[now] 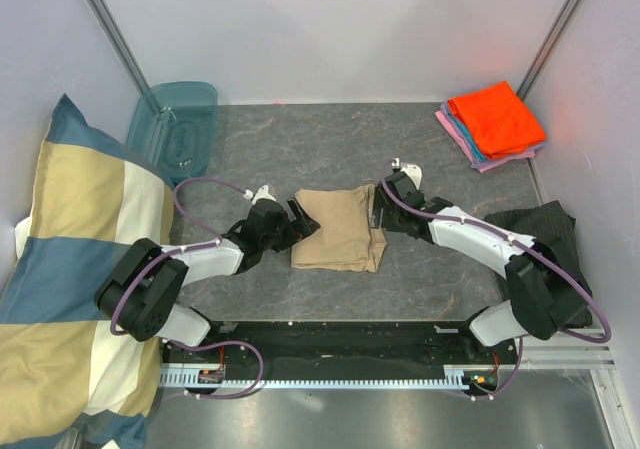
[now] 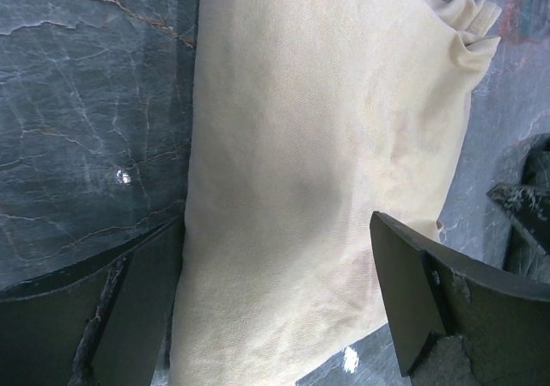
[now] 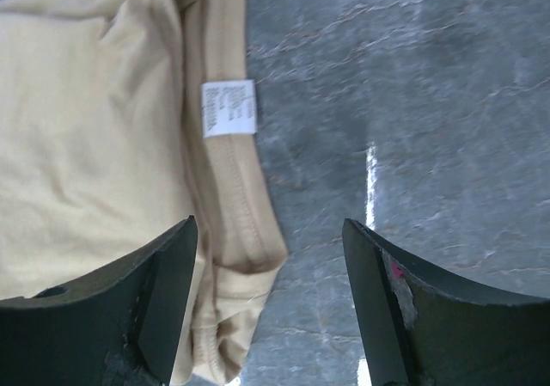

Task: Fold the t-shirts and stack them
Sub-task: Smooth out wrinkles on the folded tshirt

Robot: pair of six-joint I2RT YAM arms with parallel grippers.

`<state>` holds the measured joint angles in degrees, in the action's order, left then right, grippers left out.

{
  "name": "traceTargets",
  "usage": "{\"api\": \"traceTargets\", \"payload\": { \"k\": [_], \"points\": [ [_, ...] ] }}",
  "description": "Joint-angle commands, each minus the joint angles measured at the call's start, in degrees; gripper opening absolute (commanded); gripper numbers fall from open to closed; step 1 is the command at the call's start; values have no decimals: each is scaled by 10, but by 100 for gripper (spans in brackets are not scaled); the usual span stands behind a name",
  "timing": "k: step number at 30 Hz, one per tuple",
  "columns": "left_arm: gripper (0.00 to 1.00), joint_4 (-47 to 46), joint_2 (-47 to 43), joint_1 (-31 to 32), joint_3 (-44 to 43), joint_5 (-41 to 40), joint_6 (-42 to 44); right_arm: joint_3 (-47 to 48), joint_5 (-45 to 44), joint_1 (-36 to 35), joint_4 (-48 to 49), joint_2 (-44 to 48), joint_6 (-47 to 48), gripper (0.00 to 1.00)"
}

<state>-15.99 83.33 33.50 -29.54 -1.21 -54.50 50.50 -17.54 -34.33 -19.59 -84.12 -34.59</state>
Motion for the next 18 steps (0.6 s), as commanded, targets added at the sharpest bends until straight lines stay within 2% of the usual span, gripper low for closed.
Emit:
{"api": "traceTargets", "payload": {
  "k": [1,4,5,8,18],
  "points": [
    [96,103,25,2,11,-7,4,-14,29,41,49,-11,10,78],
    [96,114,18,2,9,-12,9,-47,75,85,105,-9,9,83],
    [96,118,16,2,9,-16,10,-58,127,98,124,-8,9,85],
    [96,124,15,2,5,-20,15,-88,210,140,191,-7,13,87],
    [96,134,39,2,-5,-28,6,-146,371,167,323,-71,1,87]
  ]
}}
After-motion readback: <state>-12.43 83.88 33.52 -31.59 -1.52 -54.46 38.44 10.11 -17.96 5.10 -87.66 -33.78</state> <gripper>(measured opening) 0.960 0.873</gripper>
